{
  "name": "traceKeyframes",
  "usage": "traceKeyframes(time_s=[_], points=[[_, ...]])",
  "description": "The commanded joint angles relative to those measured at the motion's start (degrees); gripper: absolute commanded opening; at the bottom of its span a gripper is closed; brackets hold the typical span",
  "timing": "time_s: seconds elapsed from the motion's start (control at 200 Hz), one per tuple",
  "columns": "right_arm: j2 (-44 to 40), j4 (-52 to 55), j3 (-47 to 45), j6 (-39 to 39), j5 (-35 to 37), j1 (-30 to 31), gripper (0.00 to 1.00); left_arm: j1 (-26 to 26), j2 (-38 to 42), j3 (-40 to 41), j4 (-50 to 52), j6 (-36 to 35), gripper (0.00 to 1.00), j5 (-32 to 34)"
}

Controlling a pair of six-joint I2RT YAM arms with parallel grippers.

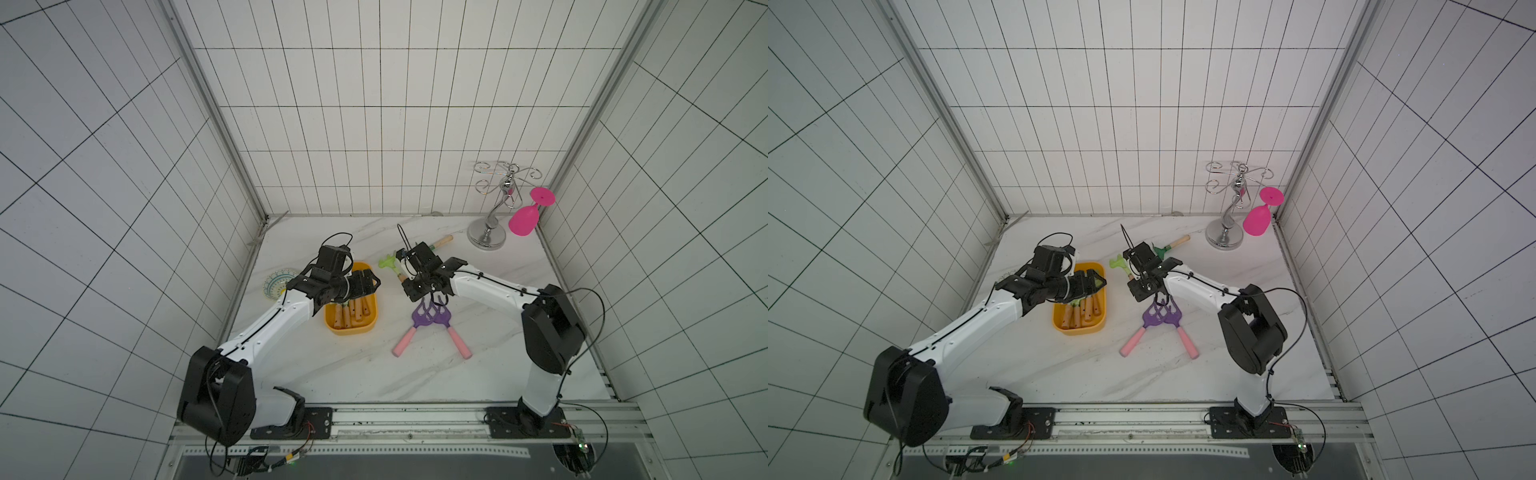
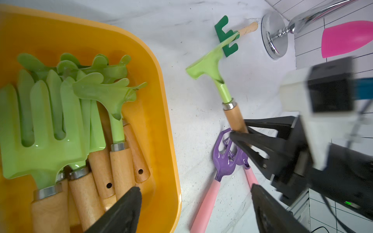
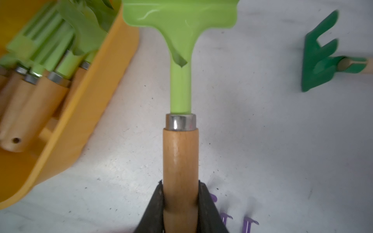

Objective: Put the rake into the storage box
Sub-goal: Pick up the rake at the center of the board.

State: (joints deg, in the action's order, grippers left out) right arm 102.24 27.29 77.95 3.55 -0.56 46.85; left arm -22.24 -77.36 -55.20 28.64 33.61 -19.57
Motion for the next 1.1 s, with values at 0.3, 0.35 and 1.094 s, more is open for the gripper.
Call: traceKeyframes(time_s=[0.3, 0.35, 1.094], points=[[-7.1, 5.2, 2.5, 4.3, -4.5, 1.1, 0.10, -3.5, -5.5, -5.1, -13.8, 5.1, 0.88, -0.2], [-7.5, 5.4, 2.5, 4.8, -4.4, 1.1, 0.10, -3.5, -5.4, -5.0, -15.6, 6.1, 0.88, -0.1], [-9.7, 6.2, 4.4, 4.4, -6.6, 2.7, 0.10, -6.4, -13.4, -7.0, -24.9, 12.3, 0.58, -6.1]])
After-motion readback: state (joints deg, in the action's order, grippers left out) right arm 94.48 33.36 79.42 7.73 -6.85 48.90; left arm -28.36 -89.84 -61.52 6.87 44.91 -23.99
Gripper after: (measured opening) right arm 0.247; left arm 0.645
